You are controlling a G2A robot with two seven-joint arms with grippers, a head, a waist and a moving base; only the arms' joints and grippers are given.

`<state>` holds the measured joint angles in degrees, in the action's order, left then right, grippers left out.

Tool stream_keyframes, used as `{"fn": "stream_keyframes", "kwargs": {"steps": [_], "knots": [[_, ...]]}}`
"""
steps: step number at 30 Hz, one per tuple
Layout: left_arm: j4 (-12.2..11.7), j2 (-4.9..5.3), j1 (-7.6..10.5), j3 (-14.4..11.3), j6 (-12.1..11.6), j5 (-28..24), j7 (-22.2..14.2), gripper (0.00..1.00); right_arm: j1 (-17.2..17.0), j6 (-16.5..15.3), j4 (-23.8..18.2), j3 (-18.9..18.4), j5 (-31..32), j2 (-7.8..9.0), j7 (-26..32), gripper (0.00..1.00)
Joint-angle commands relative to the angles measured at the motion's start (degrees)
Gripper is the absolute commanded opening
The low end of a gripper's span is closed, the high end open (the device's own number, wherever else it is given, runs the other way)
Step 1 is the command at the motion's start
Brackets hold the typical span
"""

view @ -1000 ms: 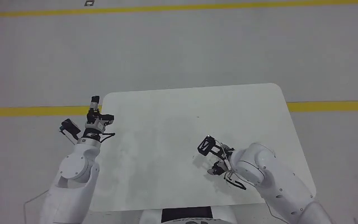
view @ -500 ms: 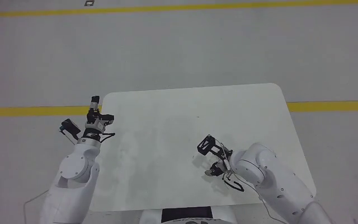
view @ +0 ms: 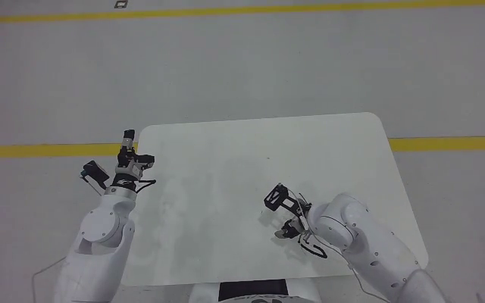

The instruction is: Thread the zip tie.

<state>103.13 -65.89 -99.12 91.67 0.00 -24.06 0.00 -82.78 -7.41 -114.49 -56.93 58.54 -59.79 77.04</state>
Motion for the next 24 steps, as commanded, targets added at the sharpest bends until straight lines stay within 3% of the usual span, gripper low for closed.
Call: {"fn": "stream_keyframes", "kwargs": {"steps": [1,5,6,7,12,17,24], "knots": [[0.0,0.0,0.0,0.0,0.0,0.0,0.0,1.0,-0.2,1.61,0.39,-0.25,1.66,0.0,-1.65,1.0],[0.0,0.0,0.0,0.0,0.0,0.0,0.0,1.0,-0.81,2.9,-0.15,-0.23,3.52,0.07,-2.51,0.98],[0.0,0.0,0.0,0.0,0.0,0.0,0.0,1.0,-0.91,3.05,-0.26,-0.24,3.8,0.09,-2.5,0.53],[0.0,0.0,0.0,0.0,0.0,0.0,0.0,1.0,-0.99,3.14,-0.35,-0.24,4.03,0.1,-2.49,0.45],[0.0,0.0,0.0,0.0,0.0,0.0,0.0,1.0,-1.26,2.83,-0.62,-0.19,4.33,0.16,-2.31,0.39],[0.0,0.0,0.0,0.0,0.0,0.0,0.0,1.0,-1.33,2.65,-0.7,-0.25,4.66,0.22,-1.86,0.26],[0.0,0.0,0.0,0.0,0.0,0.0,0.0,1.0,-1.44,3.19,-0.43,-0.35,5.73,0.26,-1.66,0.19]]}}
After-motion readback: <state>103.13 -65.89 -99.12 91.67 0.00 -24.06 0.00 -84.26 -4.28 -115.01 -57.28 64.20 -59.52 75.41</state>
